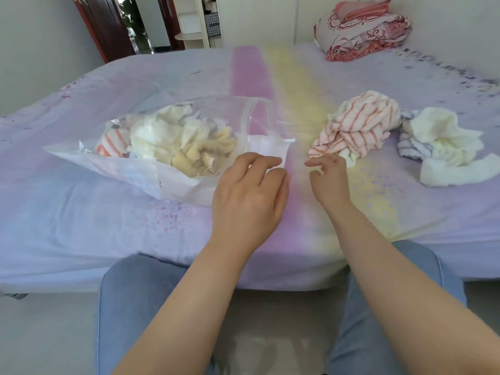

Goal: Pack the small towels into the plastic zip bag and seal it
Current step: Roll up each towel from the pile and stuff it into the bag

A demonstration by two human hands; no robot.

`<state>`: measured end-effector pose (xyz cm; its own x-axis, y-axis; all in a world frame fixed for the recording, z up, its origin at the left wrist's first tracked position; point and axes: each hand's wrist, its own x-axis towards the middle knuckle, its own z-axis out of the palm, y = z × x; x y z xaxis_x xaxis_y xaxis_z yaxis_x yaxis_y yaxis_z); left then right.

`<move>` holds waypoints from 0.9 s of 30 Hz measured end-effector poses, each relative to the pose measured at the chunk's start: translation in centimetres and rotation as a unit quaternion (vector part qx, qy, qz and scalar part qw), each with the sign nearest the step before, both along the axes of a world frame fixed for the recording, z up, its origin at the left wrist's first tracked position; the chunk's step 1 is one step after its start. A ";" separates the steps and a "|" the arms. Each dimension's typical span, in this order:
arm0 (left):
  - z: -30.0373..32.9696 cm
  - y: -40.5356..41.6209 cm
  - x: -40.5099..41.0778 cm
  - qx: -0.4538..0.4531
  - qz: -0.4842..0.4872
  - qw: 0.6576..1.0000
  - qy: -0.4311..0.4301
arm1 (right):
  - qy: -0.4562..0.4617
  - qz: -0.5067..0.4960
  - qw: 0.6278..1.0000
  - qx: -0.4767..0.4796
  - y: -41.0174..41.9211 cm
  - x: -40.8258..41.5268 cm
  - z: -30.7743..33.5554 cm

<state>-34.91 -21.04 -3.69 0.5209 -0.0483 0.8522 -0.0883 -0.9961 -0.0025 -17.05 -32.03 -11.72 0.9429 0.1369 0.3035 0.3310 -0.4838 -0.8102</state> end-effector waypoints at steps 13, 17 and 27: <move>0.6 0.2 2.7 0.025 0.097 0.979 0.179 | 0.061 0.008 0.965 -0.254 -5.6 15.5 2.5; 0.6 0.1 3.3 0.025 0.096 0.978 0.185 | -0.009 -0.062 0.968 -0.244 -5.3 14.6 2.5; -3.0 -1.5 3.9 -0.119 -0.046 0.965 0.231 | -0.182 0.123 0.975 -0.019 -2.8 -5.8 4.5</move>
